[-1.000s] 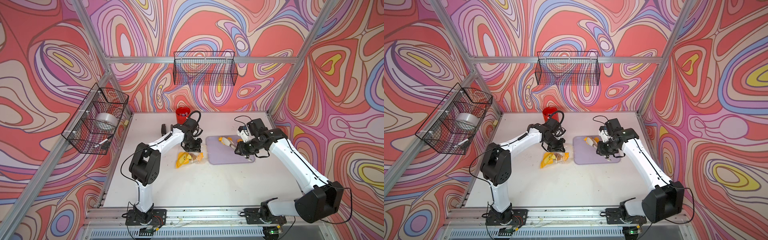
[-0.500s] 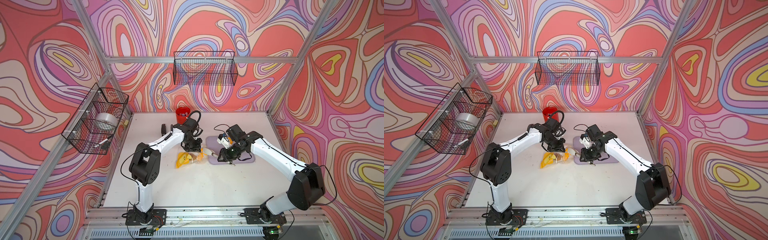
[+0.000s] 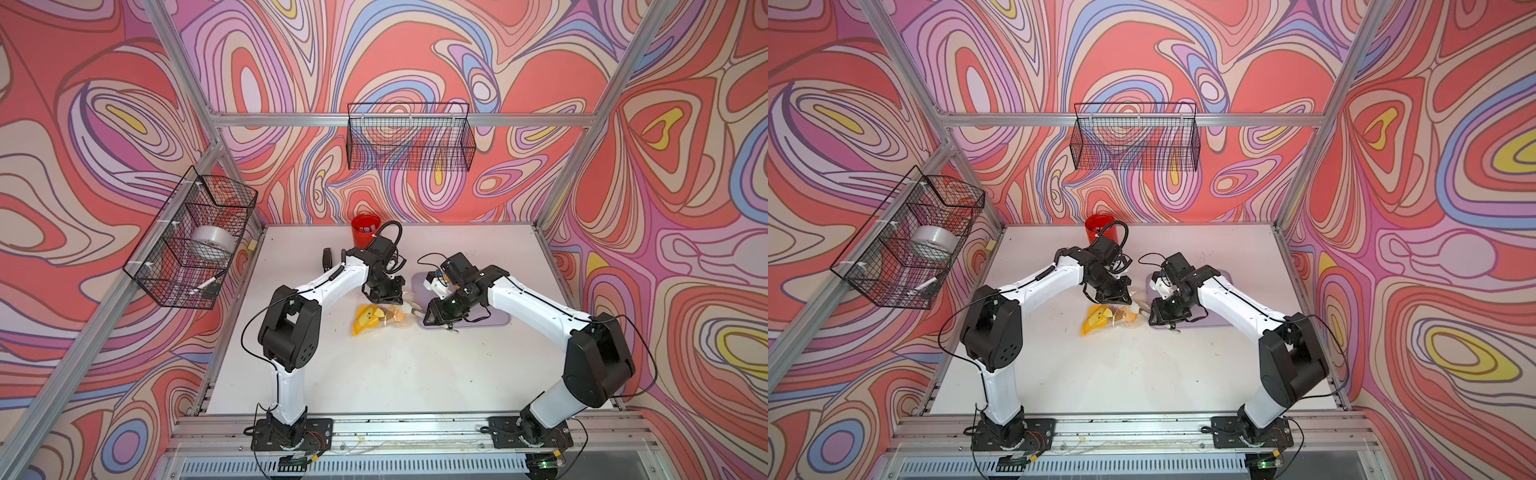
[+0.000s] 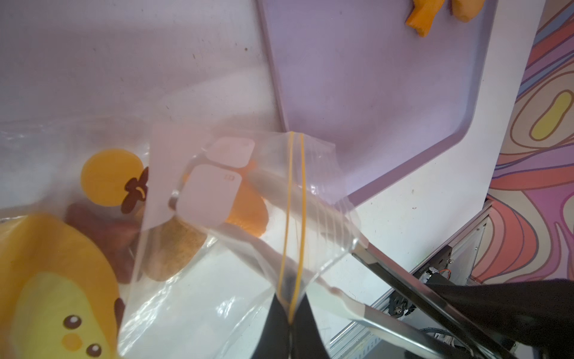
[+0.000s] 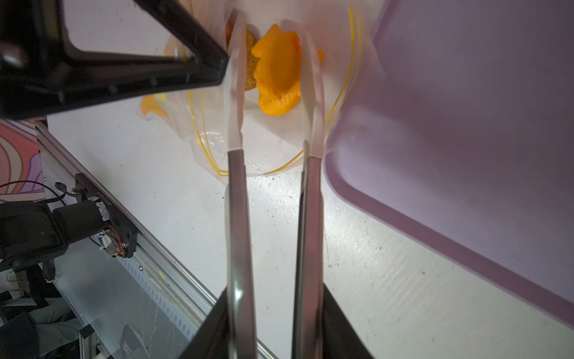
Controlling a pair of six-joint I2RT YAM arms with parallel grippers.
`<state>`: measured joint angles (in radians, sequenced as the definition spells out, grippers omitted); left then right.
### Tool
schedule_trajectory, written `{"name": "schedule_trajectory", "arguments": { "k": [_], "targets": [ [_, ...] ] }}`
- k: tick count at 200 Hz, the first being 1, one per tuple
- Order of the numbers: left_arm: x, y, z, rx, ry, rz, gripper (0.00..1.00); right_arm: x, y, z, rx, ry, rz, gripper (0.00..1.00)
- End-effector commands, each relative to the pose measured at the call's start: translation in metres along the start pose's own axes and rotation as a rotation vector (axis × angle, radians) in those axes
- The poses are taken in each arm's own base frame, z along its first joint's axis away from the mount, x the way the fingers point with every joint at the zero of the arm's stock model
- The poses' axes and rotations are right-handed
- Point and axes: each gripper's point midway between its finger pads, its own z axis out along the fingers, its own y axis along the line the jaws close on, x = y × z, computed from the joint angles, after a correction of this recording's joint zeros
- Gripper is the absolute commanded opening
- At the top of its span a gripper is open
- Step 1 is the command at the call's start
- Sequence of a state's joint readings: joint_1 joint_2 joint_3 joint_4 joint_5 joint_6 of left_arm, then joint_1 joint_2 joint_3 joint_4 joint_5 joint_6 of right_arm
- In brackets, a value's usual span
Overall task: Put the cookies into a resealable bag to prevent moisture
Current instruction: Place the cookie in the ziploc bag, then pick up the cookie from the tray.
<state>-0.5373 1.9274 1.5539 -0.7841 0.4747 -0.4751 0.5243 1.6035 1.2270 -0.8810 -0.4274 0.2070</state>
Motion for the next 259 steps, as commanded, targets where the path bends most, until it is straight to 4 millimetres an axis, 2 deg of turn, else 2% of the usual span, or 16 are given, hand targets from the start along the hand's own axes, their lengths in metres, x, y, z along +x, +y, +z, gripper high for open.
{"name": "schedule_trajectory", "arguments": {
  "k": [1,25,47,65,83,111,136,151,187,259],
  "targets": [
    [-0.005,-0.005,-0.017,0.011,-0.051,0.012,0.0,-0.012,0.009,-0.026,0.01,-0.08,-0.05,0.44],
    [-0.008,0.005,-0.019,-0.022,-0.066,-0.013,0.0,-0.006,0.008,-0.049,0.035,-0.101,-0.072,0.44],
    [-0.01,0.012,-0.02,-0.039,-0.073,-0.034,0.0,-0.002,0.0,-0.077,0.063,-0.141,-0.068,0.45],
    [-0.012,0.014,-0.02,-0.043,-0.076,-0.039,0.0,-0.001,-0.018,-0.096,0.111,-0.168,-0.036,0.46],
    [-0.012,0.012,-0.019,-0.03,-0.074,-0.036,0.0,-0.002,-0.051,-0.105,0.27,-0.167,0.004,0.46],
    [-0.01,0.012,-0.02,-0.029,-0.07,-0.029,0.0,-0.014,-0.11,-0.105,0.576,-0.125,0.055,0.47],
    [-0.006,0.014,-0.022,-0.041,-0.068,-0.025,0.0,-0.034,-0.132,-0.101,0.688,-0.131,0.062,0.48],
    [-0.004,0.016,-0.023,-0.05,-0.067,-0.023,0.0,-0.042,-0.14,-0.096,0.719,-0.115,0.061,0.49],
    [-0.004,0.017,-0.022,-0.054,-0.067,-0.025,0.0,-0.046,-0.151,-0.076,0.729,-0.066,0.077,0.49],
    [-0.006,0.015,-0.02,-0.045,-0.058,-0.022,0.0,-0.027,-0.16,-0.046,0.634,0.047,0.162,0.46]
  ]
}}
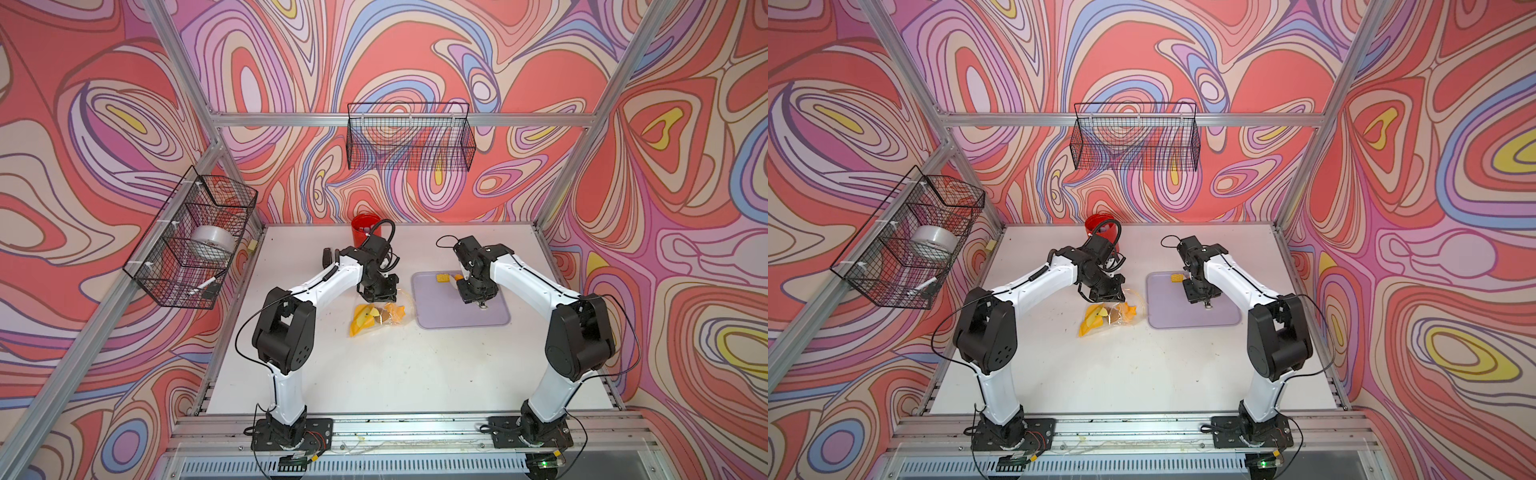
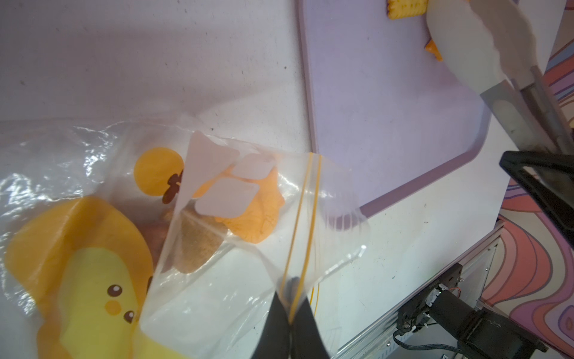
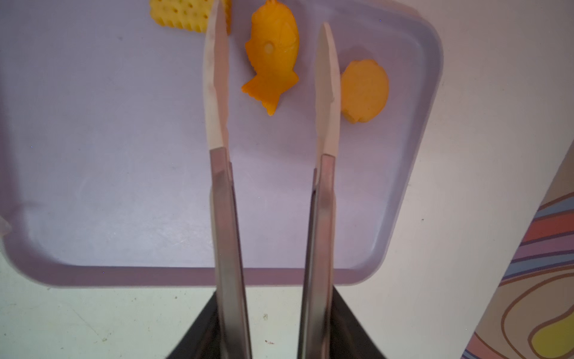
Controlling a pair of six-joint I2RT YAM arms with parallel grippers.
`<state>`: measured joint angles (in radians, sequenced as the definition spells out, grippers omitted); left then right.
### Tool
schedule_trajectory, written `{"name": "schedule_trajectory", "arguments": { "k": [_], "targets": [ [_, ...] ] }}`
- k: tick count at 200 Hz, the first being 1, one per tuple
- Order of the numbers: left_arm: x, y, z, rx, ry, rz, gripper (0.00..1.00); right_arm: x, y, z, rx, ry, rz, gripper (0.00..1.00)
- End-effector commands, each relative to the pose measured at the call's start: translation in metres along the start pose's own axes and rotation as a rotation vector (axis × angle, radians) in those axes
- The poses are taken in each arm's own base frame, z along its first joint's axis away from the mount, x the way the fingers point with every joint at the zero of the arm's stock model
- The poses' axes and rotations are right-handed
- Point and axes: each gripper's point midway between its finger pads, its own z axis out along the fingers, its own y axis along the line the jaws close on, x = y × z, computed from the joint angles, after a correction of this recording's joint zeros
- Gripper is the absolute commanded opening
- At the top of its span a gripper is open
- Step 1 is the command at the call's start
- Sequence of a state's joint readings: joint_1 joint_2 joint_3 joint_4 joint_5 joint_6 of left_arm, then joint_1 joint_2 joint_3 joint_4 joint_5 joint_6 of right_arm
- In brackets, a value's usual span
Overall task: Put the cookies into a resealable bag to prevent moisture
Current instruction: Pick up the cookie from the tray.
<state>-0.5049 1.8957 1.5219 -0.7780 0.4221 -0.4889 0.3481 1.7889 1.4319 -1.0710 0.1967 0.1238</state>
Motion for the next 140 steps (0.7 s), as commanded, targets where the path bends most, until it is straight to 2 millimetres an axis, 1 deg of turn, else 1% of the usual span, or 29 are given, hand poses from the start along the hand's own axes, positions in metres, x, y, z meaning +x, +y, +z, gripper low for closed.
{"name": "schedule_trajectory", "arguments": {
  "k": [1,23,34,58,65,67,69,102,109,129,140],
  "targets": [
    [0.0,-0.003,-0.01,0.004,-0.013,0.017,0.0,0.0,0.002,0.004,-0.043,0.024,0.042,0.46],
    [-0.001,-0.005,-0.008,0.013,-0.009,0.014,0.0,0.005,0.0,0.008,-0.041,0.049,0.048,0.44],
    [-0.001,-0.006,-0.008,0.019,-0.009,0.016,0.0,0.006,-0.002,0.008,-0.039,0.05,0.054,0.43],
    [0.0,-0.006,-0.008,0.021,-0.006,0.017,0.0,0.005,-0.003,-0.003,-0.05,0.023,0.066,0.39],
    [0.0,-0.006,-0.008,0.022,-0.007,0.016,0.0,0.005,-0.002,-0.004,-0.053,0.026,0.068,0.37],
    [0.0,-0.007,-0.008,0.024,-0.007,0.016,0.0,0.004,-0.004,-0.011,-0.055,0.005,0.072,0.37],
    [0.0,-0.007,-0.008,0.025,-0.006,0.017,0.0,0.004,-0.004,-0.014,-0.057,-0.002,0.073,0.37],
    [0.001,-0.007,-0.006,0.034,0.002,0.018,0.0,0.007,-0.006,-0.043,-0.087,-0.083,0.074,0.34],
    [0.001,-0.008,-0.006,0.037,0.004,0.019,0.0,0.009,-0.004,-0.05,-0.113,-0.1,0.056,0.34],
    [0.001,-0.009,-0.005,0.045,0.003,0.024,0.0,0.016,0.006,-0.077,-0.204,-0.155,0.021,0.33],
    [0.001,-0.01,-0.005,0.049,0.004,0.024,0.0,0.022,0.011,-0.087,-0.25,-0.165,0.014,0.33]
  ]
}}
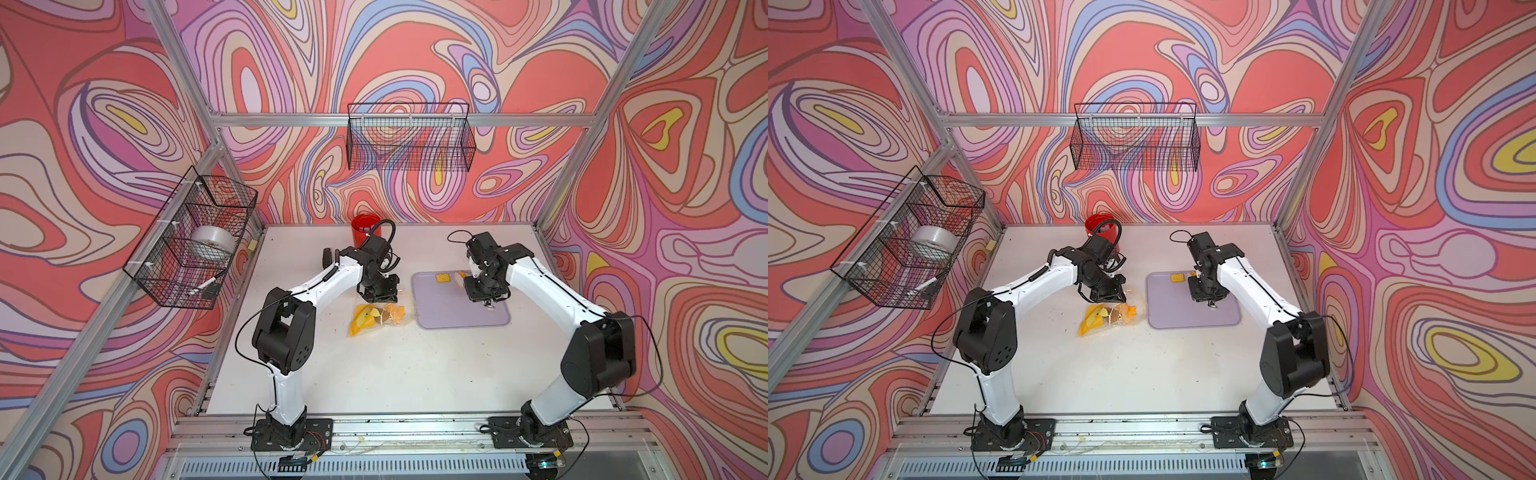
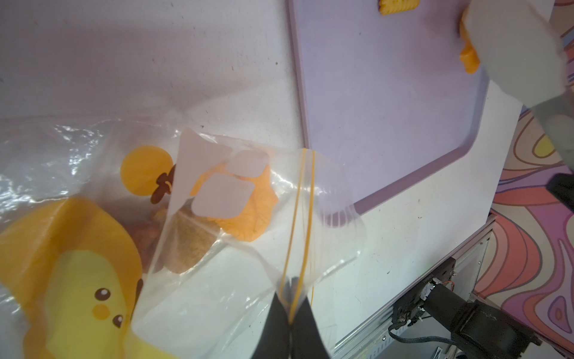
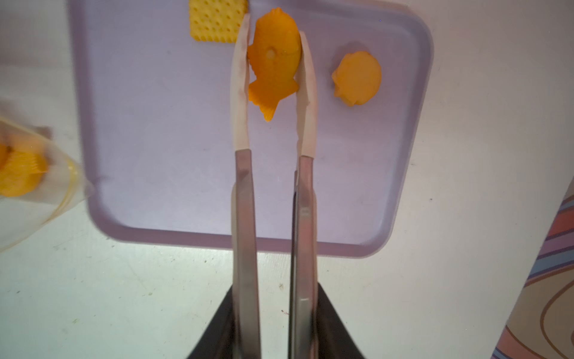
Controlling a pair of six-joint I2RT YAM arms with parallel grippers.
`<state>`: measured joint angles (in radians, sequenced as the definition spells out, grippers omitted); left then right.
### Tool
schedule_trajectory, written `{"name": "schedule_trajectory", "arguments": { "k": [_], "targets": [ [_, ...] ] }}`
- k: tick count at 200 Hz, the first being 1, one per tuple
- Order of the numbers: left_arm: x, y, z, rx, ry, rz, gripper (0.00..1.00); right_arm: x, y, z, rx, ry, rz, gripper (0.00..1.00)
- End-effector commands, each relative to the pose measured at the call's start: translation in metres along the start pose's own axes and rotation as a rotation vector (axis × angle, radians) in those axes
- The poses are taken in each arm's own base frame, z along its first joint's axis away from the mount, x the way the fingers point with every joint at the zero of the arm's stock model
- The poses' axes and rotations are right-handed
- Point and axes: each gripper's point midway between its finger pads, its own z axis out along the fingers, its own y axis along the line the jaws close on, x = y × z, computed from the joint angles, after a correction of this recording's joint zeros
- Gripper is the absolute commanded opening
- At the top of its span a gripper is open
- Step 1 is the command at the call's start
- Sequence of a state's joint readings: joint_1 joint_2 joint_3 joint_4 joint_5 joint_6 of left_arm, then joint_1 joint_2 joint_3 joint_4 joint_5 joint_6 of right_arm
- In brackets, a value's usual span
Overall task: Put the cookies into a resealable bag to prevent moisture
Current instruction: Pick up the cookie from the tray, then place the cookie in the ziploc bag.
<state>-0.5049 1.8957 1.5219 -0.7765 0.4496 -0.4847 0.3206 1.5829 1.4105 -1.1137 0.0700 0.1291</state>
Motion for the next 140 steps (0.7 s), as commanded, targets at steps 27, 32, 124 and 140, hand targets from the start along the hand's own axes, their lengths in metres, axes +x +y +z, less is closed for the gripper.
{"name": "schedule_trajectory", "arguments": {
  "k": [27,32,124,140],
  "targets": [
    [-0.003,-0.009,-0.004,0.041,-0.01,0.019,0.0,0.024,0.047,-0.04,-0.299,-0.024,-0.069,0.33],
    [-0.003,-0.01,-0.004,0.045,-0.011,0.019,0.0,0.027,0.053,-0.041,-0.33,-0.02,-0.075,0.33],
    [0.002,-0.011,-0.009,0.046,-0.003,0.029,0.0,0.041,0.139,-0.015,-0.522,0.033,-0.149,0.33],
    [0.004,-0.011,-0.01,0.046,0.005,0.033,0.0,0.037,0.143,-0.006,-0.522,0.041,-0.13,0.33]
  ]
}}
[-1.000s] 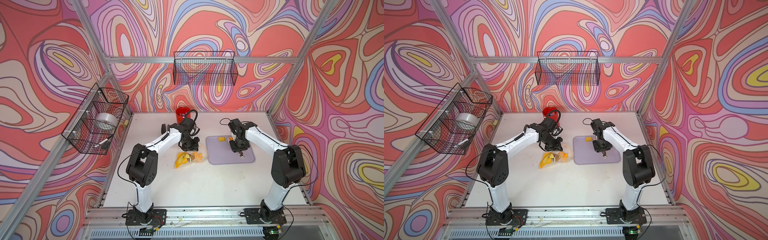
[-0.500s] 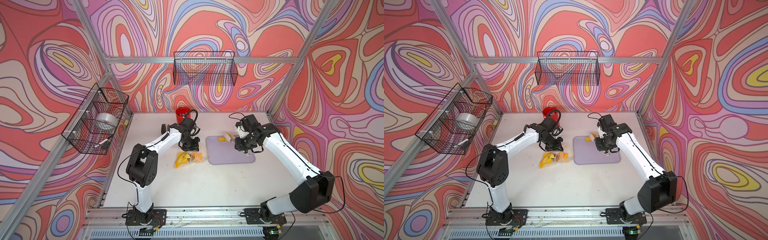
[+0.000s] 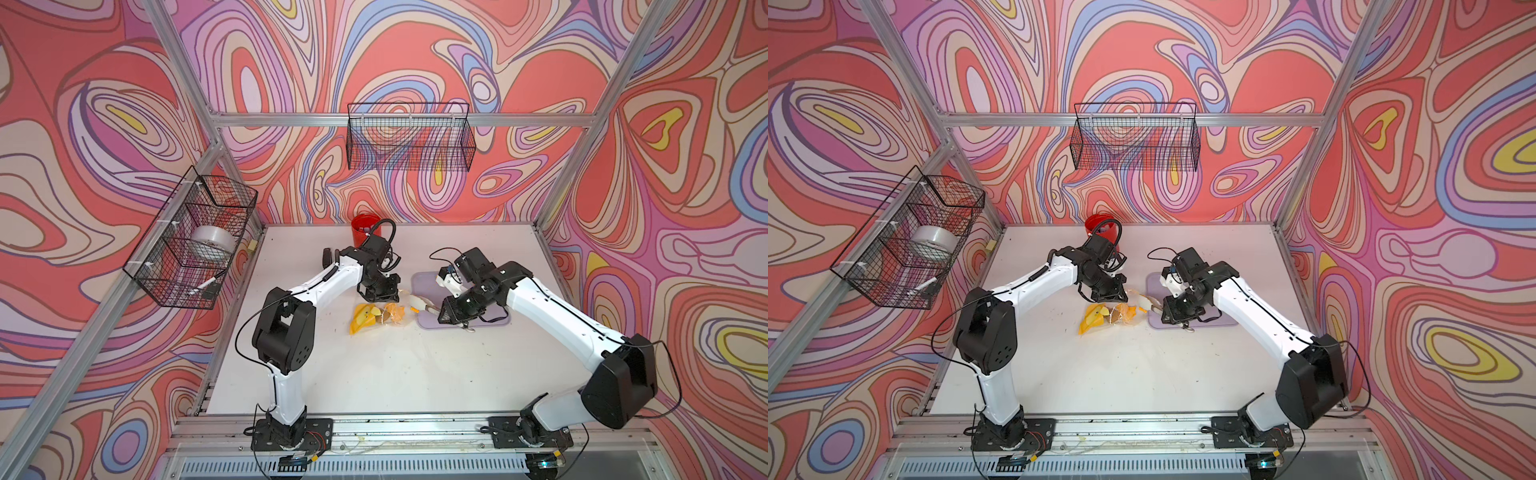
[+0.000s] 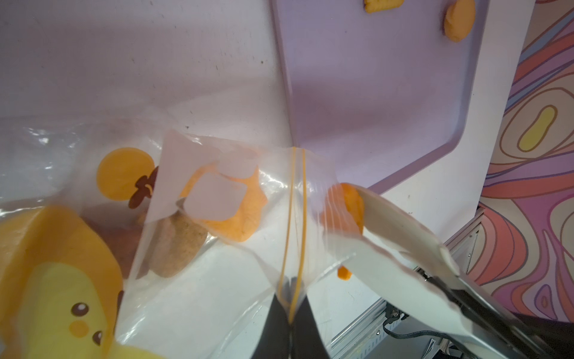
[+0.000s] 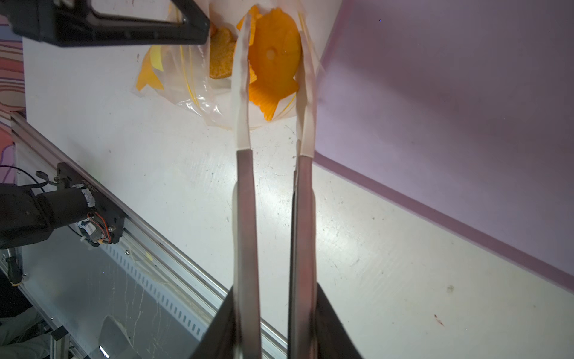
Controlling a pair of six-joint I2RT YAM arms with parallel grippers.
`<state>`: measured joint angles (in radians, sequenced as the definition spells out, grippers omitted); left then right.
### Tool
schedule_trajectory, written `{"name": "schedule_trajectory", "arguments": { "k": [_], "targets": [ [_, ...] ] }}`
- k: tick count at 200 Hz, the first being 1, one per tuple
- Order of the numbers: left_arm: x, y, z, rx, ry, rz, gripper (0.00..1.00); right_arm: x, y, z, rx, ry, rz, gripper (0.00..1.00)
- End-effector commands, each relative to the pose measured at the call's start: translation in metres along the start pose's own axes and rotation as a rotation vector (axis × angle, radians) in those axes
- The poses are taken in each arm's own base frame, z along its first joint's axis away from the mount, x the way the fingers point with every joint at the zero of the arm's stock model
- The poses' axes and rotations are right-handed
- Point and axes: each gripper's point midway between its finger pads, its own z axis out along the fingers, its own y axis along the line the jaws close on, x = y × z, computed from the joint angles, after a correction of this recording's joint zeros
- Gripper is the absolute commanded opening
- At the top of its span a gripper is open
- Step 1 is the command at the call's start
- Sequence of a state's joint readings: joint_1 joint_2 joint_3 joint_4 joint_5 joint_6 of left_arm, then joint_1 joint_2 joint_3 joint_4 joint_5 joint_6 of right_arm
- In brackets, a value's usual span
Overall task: Put the cookies into a resealable bag to prevent moisture
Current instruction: Place the cookie in the ziploc bag, then pick up the cookie from the tray.
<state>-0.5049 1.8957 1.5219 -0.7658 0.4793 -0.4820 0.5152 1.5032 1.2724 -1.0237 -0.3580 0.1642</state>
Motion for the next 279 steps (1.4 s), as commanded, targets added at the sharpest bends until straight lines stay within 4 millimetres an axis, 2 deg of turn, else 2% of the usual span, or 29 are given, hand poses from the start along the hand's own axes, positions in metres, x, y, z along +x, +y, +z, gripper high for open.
{"name": "schedule_trajectory", "arguments": {
  "k": [1,59,83,103,131,176,192,215,244,260,279],
  "targets": [
    [0.004,-0.006,-0.01,0.015,0.0,0.026,0.0,-0.016,0.007,0.014,-0.041,-0.035,0.018,0.33],
    [0.013,-0.007,-0.015,0.021,0.017,0.059,0.0,-0.044,0.016,0.034,-0.11,-0.066,0.026,0.36],
    [0.01,-0.002,-0.019,-0.005,0.004,0.063,0.0,-0.046,0.021,0.034,-0.118,-0.073,0.022,0.4],
    [0.007,0.005,-0.019,-0.026,0.003,0.048,0.0,-0.039,0.019,0.026,-0.095,-0.077,0.013,0.47],
    [0.003,0.014,-0.013,-0.043,0.001,0.012,0.0,-0.026,0.014,0.012,-0.049,-0.069,-0.009,0.48],
    [-0.001,0.024,-0.005,-0.065,0.004,-0.02,0.0,-0.011,0.012,-0.031,-0.009,-0.104,-0.066,0.48],
    [-0.001,0.025,-0.004,-0.066,0.005,-0.022,0.0,-0.012,-0.002,-0.046,0.032,-0.116,-0.056,0.49],
    [0.0,0.025,-0.006,-0.065,0.001,-0.016,0.0,-0.022,-0.037,-0.059,0.123,-0.152,0.012,0.49],
    [0.001,0.024,-0.01,-0.065,-0.004,-0.007,0.0,-0.042,-0.097,-0.053,0.43,-0.148,0.074,0.49],
    [0.002,0.025,-0.012,-0.073,-0.004,-0.006,0.0,-0.056,-0.116,-0.052,0.528,-0.182,0.065,0.52],
    [0.003,0.026,-0.014,-0.08,-0.006,-0.006,0.0,-0.07,-0.124,-0.041,0.553,-0.161,0.045,0.52]
  ]
}}
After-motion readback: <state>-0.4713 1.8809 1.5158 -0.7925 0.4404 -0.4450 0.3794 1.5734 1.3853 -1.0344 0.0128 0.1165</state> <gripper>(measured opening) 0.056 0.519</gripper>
